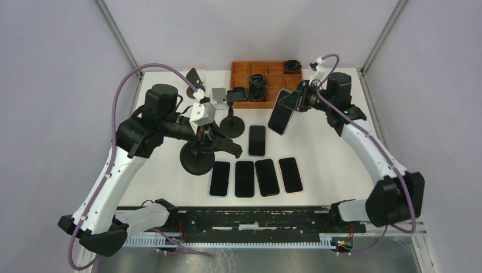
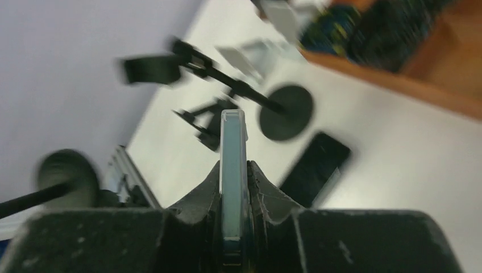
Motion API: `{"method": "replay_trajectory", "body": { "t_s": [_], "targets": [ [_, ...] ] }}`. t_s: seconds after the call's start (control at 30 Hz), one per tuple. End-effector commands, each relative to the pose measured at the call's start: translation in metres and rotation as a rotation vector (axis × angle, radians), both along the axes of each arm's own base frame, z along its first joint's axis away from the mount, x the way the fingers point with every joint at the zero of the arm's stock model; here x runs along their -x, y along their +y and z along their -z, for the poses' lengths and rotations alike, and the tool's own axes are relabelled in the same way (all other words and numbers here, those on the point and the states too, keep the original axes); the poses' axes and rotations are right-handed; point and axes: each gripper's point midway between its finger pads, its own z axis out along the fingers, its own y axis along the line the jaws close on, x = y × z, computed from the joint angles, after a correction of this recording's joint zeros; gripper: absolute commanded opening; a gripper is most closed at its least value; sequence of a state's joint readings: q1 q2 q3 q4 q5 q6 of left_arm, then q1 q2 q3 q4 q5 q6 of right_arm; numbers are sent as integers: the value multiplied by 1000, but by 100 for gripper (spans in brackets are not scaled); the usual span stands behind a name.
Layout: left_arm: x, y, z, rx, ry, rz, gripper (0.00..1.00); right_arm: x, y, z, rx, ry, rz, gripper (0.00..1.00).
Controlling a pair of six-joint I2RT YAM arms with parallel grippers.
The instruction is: Remove the phone from the phone stand
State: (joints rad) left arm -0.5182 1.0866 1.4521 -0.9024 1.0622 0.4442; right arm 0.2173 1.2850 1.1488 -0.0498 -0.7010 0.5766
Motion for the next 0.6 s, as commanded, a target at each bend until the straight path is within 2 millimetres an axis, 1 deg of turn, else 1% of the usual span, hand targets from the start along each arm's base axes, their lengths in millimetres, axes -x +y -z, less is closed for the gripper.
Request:
{"method": "replay_trajectory", "body": {
  "t_s": [0.0,0.07,0.17,0.33,0.4,0.57],
  "targets": [
    [6,-1,-28,67,-71,44,2,-15,-21,121,268,212,24,0],
    [7,-1,-29,71,-73,42,2,-21,-22,149,303,270,16,0],
    [6,-1,-31,75,-83,36,2,-29,-18,177,320,324,-13,0],
    [6,0,-33,78,-92,33,2,-41,-15,208,354,391,-63,0],
    [6,0,-32,76,-92,32,2,-46,-13,216,353,408,-76,0],
    [5,-1,-29,72,-97,31,2,-46,-6,244,323,477,-113,0]
  ]
}}
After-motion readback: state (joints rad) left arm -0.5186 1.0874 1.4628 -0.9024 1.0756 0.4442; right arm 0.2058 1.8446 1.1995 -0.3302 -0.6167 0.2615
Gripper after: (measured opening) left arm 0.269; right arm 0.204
